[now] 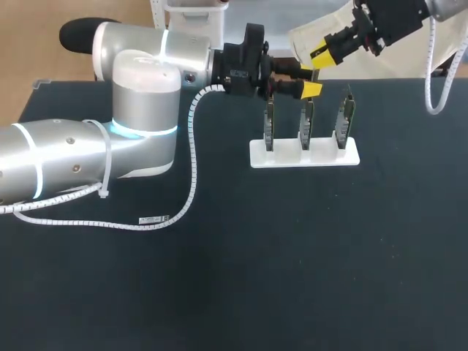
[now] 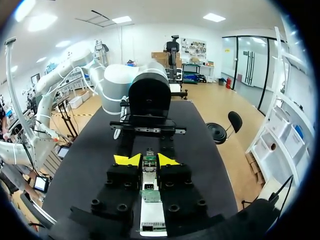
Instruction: Pick up the optical module with the left hand, and insert it into the network port with the right hand.
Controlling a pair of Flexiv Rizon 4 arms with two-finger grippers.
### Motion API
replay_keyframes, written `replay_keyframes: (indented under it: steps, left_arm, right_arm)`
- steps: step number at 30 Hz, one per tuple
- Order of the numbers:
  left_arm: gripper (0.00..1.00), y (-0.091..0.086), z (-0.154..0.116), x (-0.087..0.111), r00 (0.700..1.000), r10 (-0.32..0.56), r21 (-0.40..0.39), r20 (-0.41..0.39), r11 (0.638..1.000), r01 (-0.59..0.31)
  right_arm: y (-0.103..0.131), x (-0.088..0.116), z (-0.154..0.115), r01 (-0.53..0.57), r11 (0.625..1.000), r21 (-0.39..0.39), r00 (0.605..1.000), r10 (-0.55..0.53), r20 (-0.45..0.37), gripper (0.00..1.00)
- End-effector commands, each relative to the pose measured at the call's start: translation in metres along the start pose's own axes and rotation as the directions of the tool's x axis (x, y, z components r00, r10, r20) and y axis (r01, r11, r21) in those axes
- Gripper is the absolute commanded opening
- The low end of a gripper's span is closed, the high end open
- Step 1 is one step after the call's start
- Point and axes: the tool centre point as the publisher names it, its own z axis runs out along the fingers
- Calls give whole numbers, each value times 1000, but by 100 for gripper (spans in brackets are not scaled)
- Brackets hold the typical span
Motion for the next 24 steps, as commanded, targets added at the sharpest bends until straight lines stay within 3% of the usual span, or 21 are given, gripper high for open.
replay_keyframes:
  steps: [1,12,24]
  left_arm:
    - [100,-1,0,0,1000,0,-3,-1,1000,0]
    - [100,-2,-2,1,1000,7,-6,3,1000,-7]
    - [100,-1,-19,0,996,36,-56,-82,998,-40]
  right_arm:
    - [-1,0,0,2,1000,3,1000,-2,1,0]
    - [1,1,0,7,1000,7,1000,-7,-3,0]
    - [-2,1,-3,6,1000,21,1000,-6,2,0]
